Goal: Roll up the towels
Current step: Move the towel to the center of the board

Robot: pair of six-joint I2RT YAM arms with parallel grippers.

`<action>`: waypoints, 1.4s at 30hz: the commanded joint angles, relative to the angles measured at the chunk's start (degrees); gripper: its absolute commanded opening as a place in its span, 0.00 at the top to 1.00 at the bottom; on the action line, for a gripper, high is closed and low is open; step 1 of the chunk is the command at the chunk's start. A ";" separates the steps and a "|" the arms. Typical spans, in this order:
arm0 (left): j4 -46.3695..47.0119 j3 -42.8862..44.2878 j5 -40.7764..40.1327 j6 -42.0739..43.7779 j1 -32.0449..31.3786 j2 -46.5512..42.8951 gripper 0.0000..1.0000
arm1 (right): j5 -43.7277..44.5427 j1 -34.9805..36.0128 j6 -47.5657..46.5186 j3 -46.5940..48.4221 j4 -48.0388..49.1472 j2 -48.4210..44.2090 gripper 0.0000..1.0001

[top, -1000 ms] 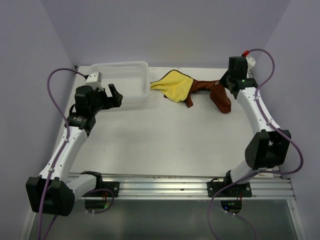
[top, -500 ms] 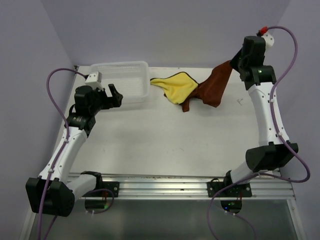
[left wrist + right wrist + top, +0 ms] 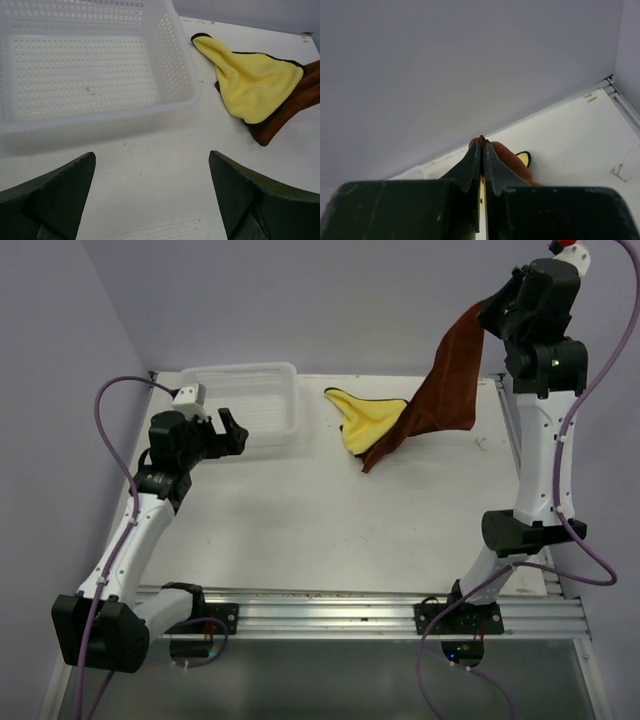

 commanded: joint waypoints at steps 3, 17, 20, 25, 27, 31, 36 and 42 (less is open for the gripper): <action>4.89 2.14 7.21 -2.50 -0.52 2.62 0.00 | -1.86 -0.08 -1.75 4.16 1.77 -0.66 1.00; 14.12 12.07 -0.07 -8.30 -29.87 21.42 0.01 | -2.22 -0.08 -5.00 -26.61 14.88 -21.66 1.00; 14.65 18.03 -1.04 -9.01 -34.43 30.64 0.03 | -0.46 -0.08 -5.00 -33.98 15.93 -25.53 1.00; 11.49 29.82 -8.06 -5.77 -39.10 45.32 0.05 | 1.13 -0.08 -4.30 -47.08 17.61 -35.28 1.00; 9.14 35.36 -12.71 -3.40 -39.81 49.97 0.05 | 0.42 -0.08 -3.86 -51.38 17.35 -38.53 1.00; 6.13 46.68 -16.33 -0.06 -40.17 57.54 0.06 | -0.55 -0.08 -2.28 -57.55 16.82 -43.19 1.00; 2.27 56.72 -18.61 4.16 -40.08 67.11 0.10 | -1.77 -0.07 -1.92 -61.60 16.99 -46.19 1.00; 0.24 62.80 -17.22 7.60 -40.08 73.81 0.14 | -2.92 -0.08 -2.18 -62.04 15.67 -47.34 1.00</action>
